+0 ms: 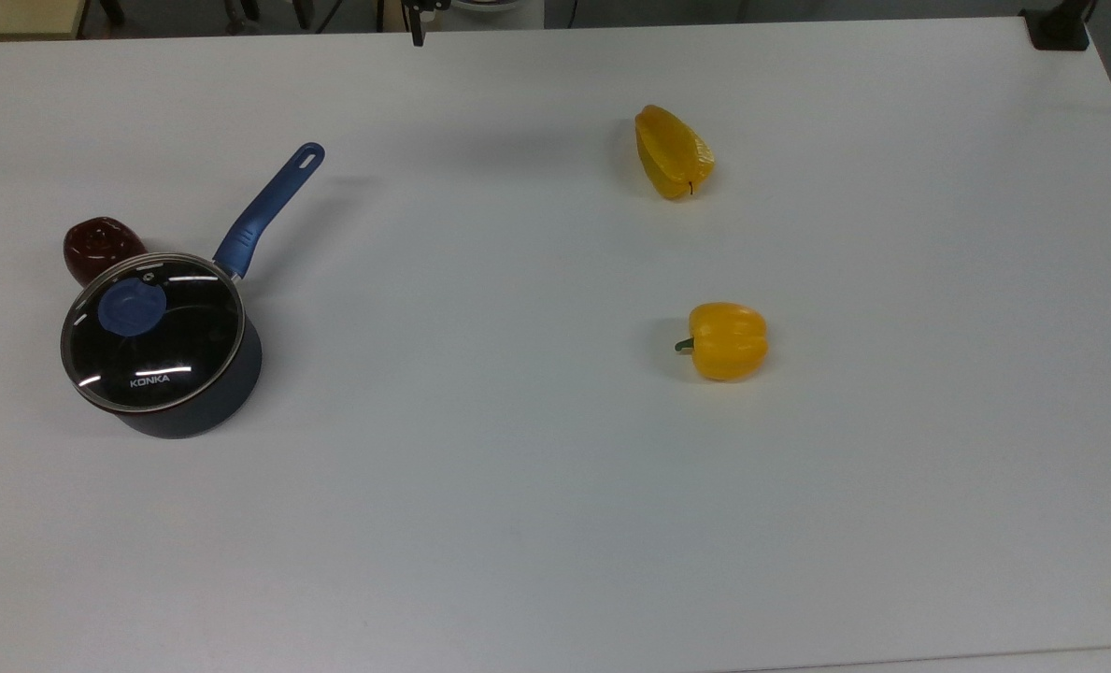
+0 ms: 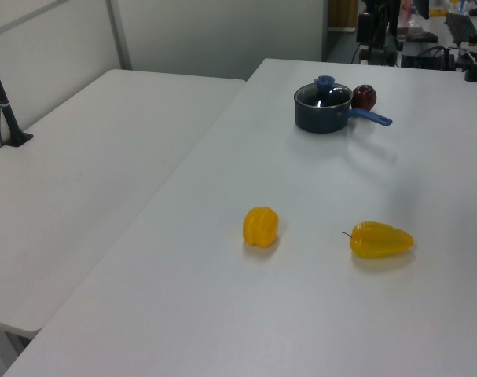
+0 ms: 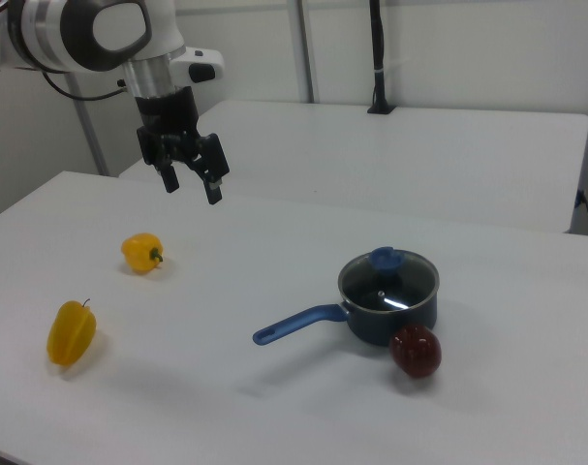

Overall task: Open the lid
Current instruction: 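Move the gripper over the saucepan toward the blue lid knob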

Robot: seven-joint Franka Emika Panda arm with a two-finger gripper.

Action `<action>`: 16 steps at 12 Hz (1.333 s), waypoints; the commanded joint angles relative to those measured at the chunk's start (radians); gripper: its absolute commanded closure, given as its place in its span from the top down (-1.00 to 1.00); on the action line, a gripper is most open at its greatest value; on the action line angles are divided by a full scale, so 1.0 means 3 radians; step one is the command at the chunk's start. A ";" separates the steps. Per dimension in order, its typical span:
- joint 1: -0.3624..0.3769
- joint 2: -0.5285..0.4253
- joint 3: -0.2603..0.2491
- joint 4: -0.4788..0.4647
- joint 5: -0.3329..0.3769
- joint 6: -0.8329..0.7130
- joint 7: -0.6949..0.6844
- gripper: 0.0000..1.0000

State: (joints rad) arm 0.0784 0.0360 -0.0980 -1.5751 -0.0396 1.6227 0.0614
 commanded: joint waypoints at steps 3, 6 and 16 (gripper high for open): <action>0.0020 -0.0069 -0.0016 -0.0078 -0.0042 -0.0020 -0.0021 1.00; -0.0056 -0.0028 -0.0021 -0.0058 -0.0047 0.0011 -0.0036 1.00; -0.0695 0.0738 -0.0256 0.0106 0.0167 0.1783 -0.0051 1.00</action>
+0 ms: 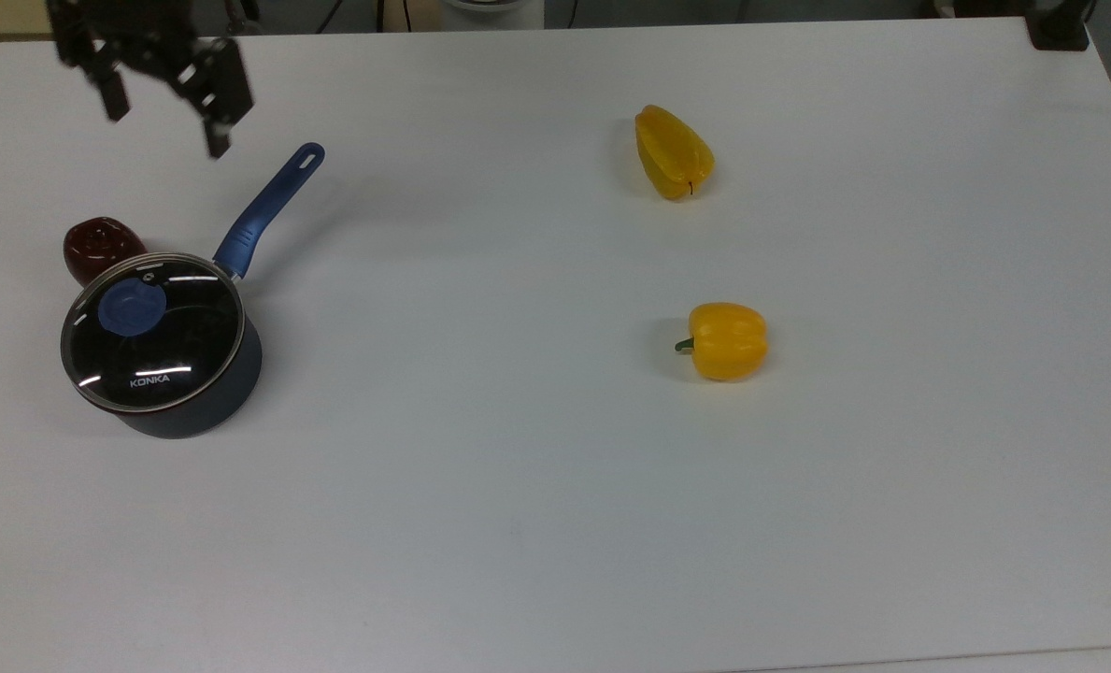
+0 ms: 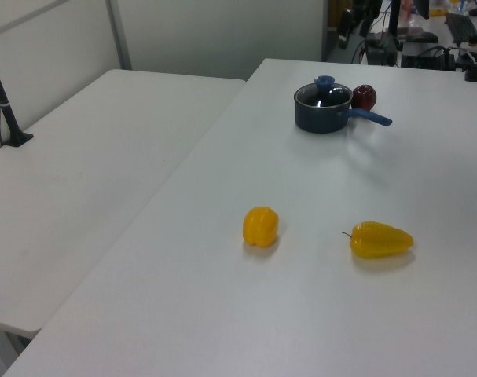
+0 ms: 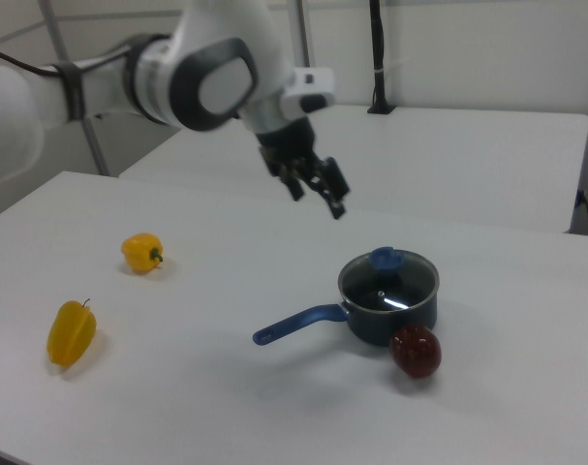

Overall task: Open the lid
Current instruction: 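Move the gripper over the saucepan toward the blue lid knob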

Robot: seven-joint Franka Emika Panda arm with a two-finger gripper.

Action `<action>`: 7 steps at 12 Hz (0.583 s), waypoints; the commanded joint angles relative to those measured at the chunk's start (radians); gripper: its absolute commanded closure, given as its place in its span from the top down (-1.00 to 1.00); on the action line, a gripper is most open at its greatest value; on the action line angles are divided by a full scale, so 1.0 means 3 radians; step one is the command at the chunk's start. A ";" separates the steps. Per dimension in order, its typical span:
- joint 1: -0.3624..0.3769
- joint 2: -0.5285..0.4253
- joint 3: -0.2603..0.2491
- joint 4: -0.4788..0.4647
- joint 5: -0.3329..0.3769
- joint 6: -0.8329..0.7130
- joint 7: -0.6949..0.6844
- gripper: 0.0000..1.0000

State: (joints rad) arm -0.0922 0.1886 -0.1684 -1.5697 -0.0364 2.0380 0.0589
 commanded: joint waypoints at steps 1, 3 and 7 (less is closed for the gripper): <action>-0.0178 0.0342 -0.0017 0.0088 0.0187 0.0634 -0.0043 1.00; -0.0219 0.0542 -0.0022 0.0083 0.0183 0.1018 -0.0043 1.00; -0.0250 0.0844 -0.0022 0.0078 0.0162 0.1342 -0.0063 1.00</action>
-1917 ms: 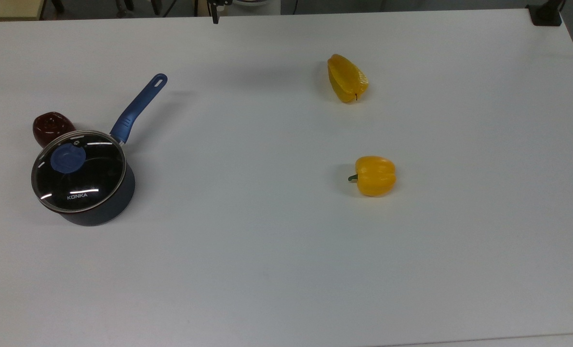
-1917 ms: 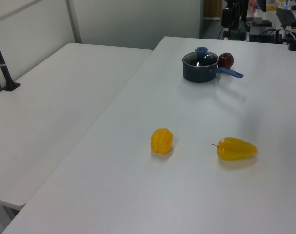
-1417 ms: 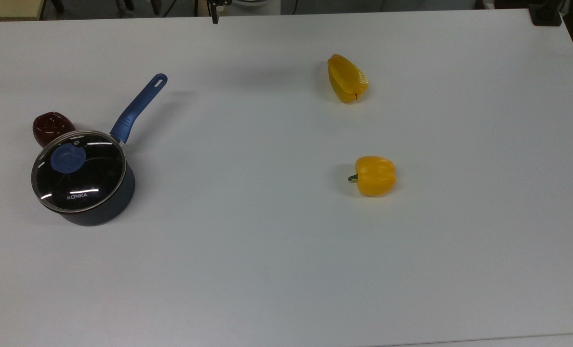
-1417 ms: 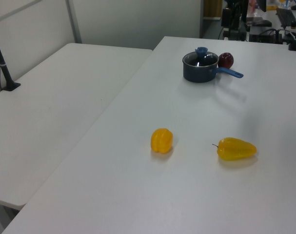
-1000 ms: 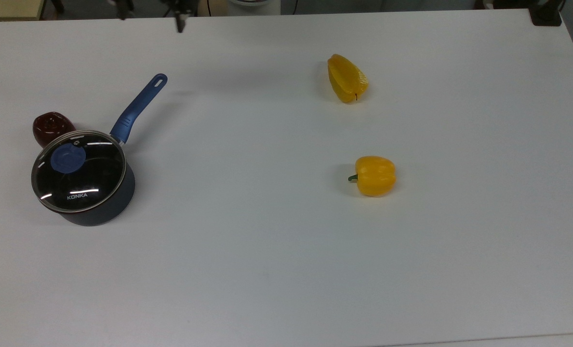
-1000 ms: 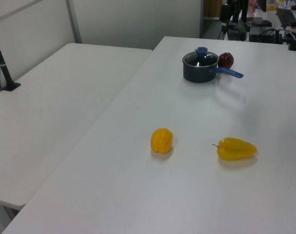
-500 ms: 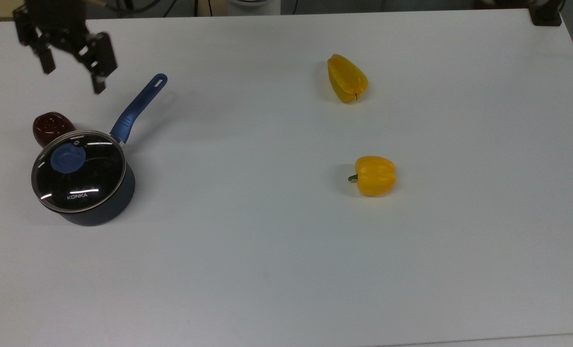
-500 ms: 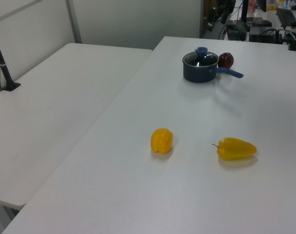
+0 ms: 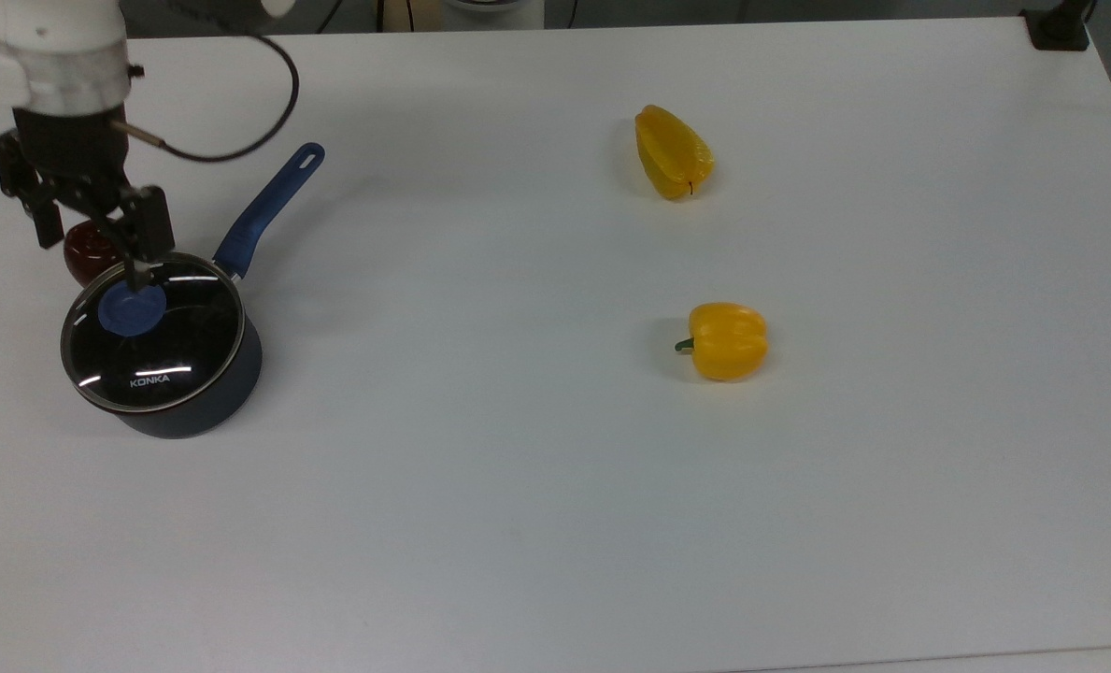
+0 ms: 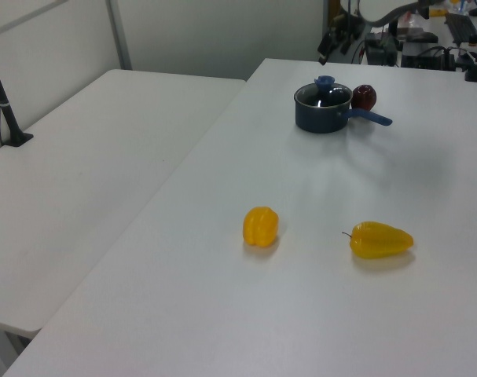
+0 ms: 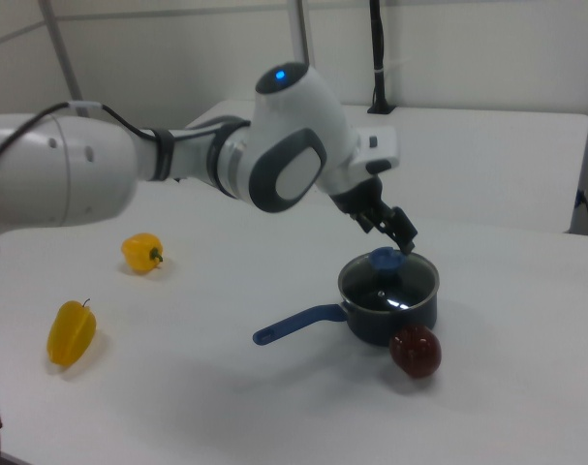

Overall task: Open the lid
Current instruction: 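Lower the gripper and grasp the blue knob of the glass lid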

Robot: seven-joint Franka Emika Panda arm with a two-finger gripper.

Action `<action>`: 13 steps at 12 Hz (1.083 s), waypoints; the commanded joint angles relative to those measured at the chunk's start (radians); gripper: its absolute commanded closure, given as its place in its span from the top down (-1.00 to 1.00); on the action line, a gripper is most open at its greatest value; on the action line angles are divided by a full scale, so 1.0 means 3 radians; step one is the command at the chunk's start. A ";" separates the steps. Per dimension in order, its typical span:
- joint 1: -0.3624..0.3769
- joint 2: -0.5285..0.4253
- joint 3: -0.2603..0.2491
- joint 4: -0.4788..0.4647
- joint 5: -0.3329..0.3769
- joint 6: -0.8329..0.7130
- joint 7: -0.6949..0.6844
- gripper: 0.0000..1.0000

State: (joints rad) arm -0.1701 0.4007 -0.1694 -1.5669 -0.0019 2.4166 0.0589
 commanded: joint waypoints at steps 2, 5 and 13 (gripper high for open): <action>0.0015 0.0162 -0.0008 0.0048 0.0042 0.0080 -0.0069 1.00; 0.0025 0.0244 -0.0008 0.0048 0.0022 0.0080 -0.0069 1.00; 0.0045 0.0275 0.0007 0.0038 0.0042 0.0080 -0.0038 0.70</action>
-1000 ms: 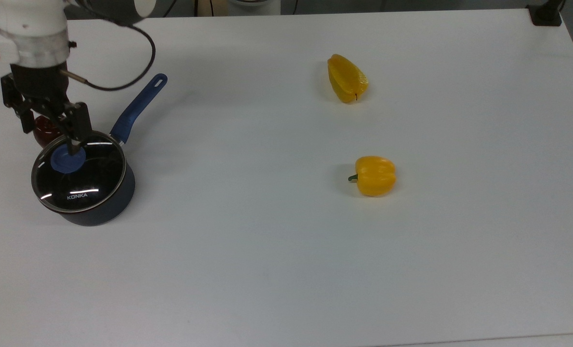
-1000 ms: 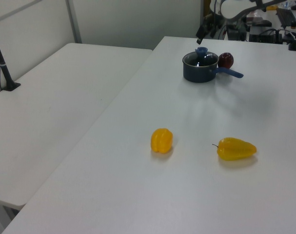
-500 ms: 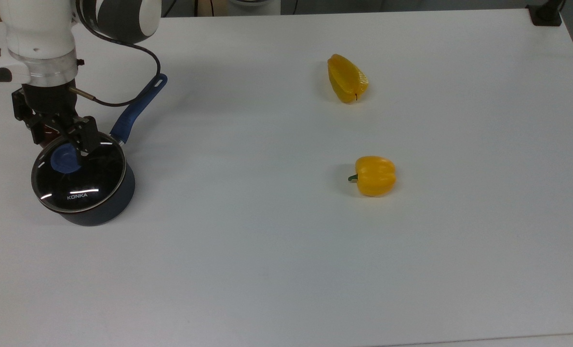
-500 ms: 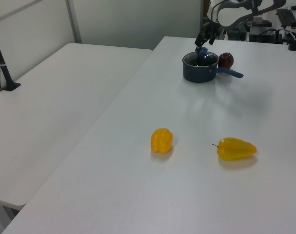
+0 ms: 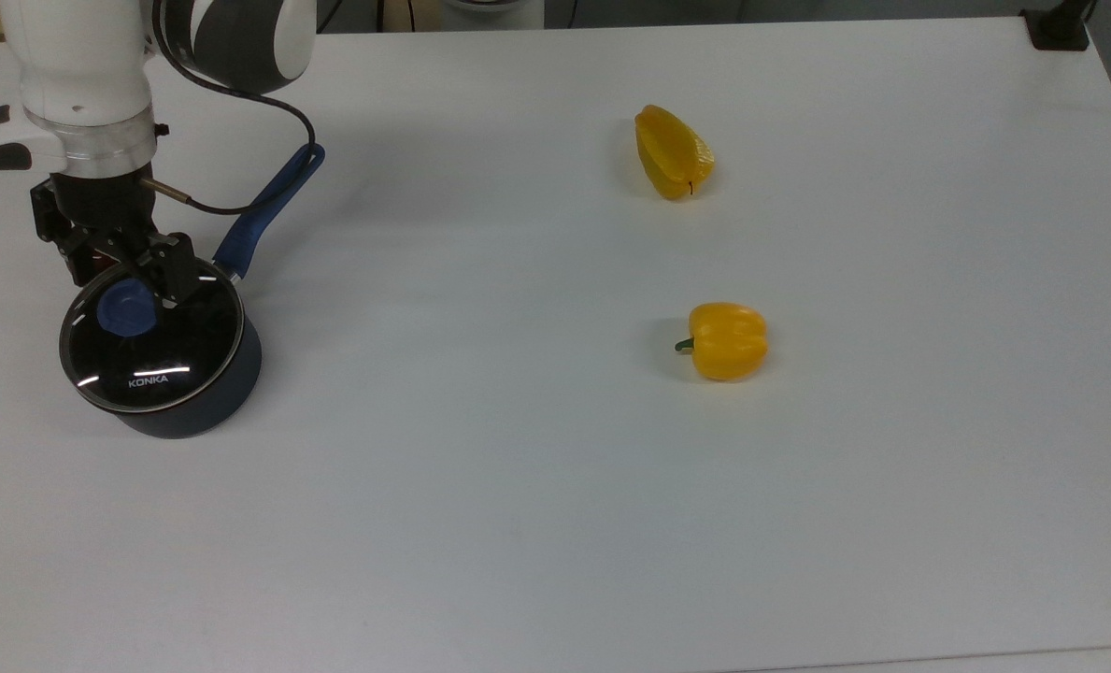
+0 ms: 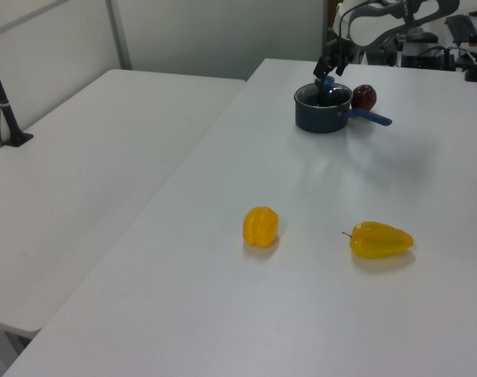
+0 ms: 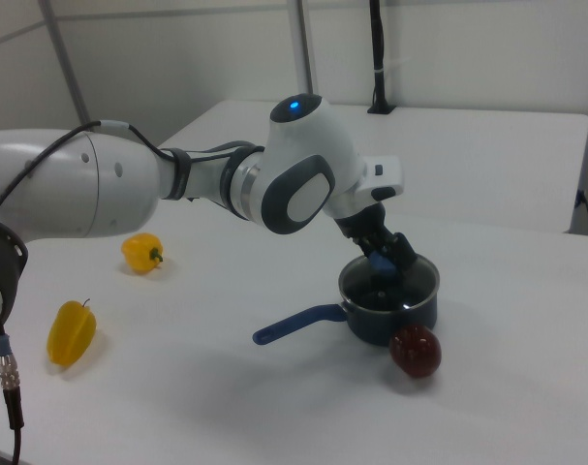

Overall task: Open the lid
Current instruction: 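Lower the gripper and grasp the blue knob of the glass lid, then lift the glass lid off the saucepan and carry it beside the pan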

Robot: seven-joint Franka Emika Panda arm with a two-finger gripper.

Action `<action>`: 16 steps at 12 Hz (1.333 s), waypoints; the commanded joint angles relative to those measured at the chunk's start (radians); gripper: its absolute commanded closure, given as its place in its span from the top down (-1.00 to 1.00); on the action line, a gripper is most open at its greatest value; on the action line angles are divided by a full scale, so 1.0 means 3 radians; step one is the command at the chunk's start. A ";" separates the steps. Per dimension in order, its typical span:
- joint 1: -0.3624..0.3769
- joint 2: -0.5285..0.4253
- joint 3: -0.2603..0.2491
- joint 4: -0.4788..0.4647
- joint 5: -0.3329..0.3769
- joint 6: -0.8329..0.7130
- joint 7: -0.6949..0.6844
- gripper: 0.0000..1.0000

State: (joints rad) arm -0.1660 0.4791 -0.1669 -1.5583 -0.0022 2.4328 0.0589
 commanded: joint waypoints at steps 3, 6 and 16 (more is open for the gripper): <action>0.0037 0.0004 0.0014 0.0009 0.0063 0.0026 -0.0017 0.21; 0.0037 -0.0037 0.0019 0.0009 0.0064 0.0001 -0.0007 -0.18; 0.0495 -0.0620 0.0025 -0.0451 0.0028 -0.0030 0.0651 -0.19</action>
State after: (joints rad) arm -0.1030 0.3691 -0.1531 -1.6121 0.0028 2.4315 0.1641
